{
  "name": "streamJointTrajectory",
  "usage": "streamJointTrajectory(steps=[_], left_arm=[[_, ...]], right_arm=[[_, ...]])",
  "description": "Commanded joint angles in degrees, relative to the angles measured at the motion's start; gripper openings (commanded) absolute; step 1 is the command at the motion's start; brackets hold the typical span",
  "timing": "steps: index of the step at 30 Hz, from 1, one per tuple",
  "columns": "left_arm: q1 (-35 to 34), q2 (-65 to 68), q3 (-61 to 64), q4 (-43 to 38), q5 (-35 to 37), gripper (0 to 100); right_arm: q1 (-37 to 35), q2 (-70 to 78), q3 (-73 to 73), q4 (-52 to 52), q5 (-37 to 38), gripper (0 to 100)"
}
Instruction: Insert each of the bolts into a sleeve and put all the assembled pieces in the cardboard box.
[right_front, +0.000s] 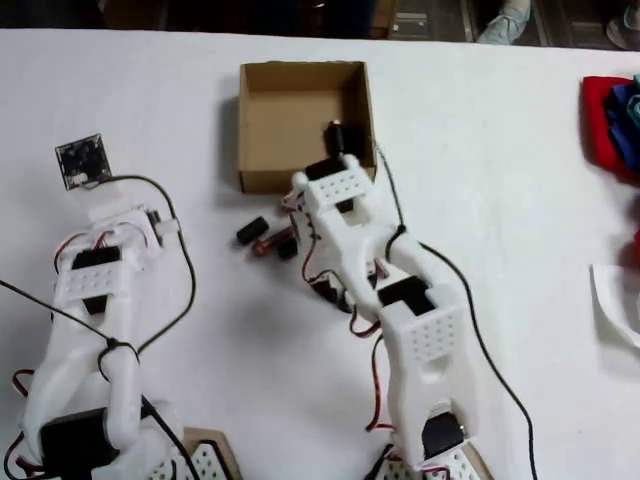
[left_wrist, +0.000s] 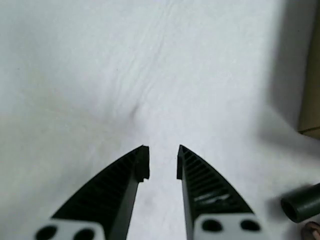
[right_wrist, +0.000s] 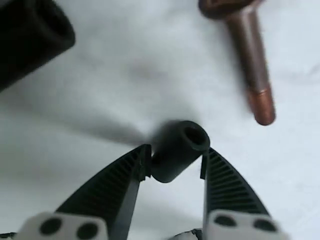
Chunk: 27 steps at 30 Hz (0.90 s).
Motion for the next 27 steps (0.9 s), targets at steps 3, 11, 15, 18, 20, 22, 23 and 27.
streamJointTrajectory(steps=[3, 11, 15, 18, 20, 22, 23, 27], left_arm=[[0.44, -0.44, -2.24, 0.09, 0.09, 12], [0.44, -0.44, -2.24, 0.09, 0.09, 12], [0.44, -0.44, -2.24, 0.09, 0.09, 12], [0.44, -0.44, -2.24, 0.35, 0.09, 12], [0.44, -0.35, -1.98, 0.62, -0.18, 12], [0.7, -0.62, -1.27, 0.97, -3.34, 12], [1.32, -0.79, -0.92, 0.97, -5.54, 12], [5.1, -0.79, -2.24, 5.63, -9.23, 12]], right_arm=[[-0.04, -0.4, -1.76, 0.75, 0.79, 15.5], [1.8, -0.4, -1.85, -1.36, 1.32, 3.9], [5.49, -0.4, -1.85, -1.63, 1.32, 2.1], [9.54, -0.84, -2.2, -1.63, 2.29, 2.0], [12.44, -1.36, -3.34, -1.19, 8.18, 2.0], [14.64, -2.95, -5.98, 1.36, 14.24, 2.0], [15.52, -4.26, -7.38, 2.95, 15.91, 2.0], [19.47, -16.31, -11.34, 5.76, 21.71, 2.0]])
